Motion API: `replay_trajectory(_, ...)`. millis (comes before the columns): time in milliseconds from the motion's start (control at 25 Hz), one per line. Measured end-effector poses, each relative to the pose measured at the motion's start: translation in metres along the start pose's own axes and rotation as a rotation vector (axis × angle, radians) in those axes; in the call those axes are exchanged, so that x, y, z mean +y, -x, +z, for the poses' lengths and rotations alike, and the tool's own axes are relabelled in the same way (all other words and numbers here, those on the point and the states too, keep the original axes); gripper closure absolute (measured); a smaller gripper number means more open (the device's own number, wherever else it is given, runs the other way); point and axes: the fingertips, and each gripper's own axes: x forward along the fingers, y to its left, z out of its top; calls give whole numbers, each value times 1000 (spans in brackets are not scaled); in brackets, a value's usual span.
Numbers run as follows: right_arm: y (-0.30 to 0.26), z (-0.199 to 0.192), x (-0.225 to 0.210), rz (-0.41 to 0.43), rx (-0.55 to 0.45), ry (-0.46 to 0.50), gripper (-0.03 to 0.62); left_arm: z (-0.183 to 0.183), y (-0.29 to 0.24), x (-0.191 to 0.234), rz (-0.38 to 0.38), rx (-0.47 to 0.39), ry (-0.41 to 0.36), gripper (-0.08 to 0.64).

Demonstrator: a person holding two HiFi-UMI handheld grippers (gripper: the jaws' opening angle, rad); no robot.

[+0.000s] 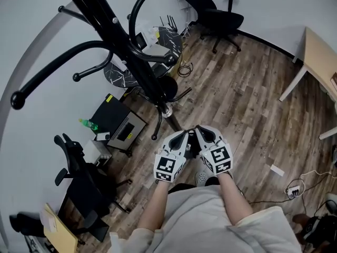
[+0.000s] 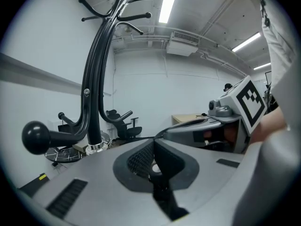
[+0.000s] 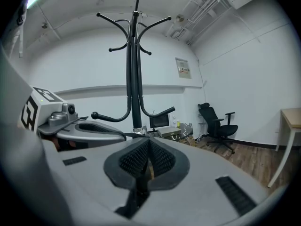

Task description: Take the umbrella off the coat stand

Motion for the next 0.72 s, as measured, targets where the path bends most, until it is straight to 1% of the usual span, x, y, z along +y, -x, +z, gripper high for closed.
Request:
replay_trajectory(120,-1,0,-1,-5,-4,-7,583,-1,-5,4,31,6,-2,537)
replay_trajectory(360,3,-6,-8,-27,12,8,583,-7,-17,6,84,16,3,537)
replay_trajectory(480,4,-7,-12,-41,11,8,583,-3,-20,5,113,-4,4,537)
replay_trajectory(600,5,-6,-16,-53,8,13,583,-4,-17,6,161,-17,28,537)
replay_trajectory(720,5,-5,-18,-56,13,33,583,-5,-13,8,202,-23,27,537)
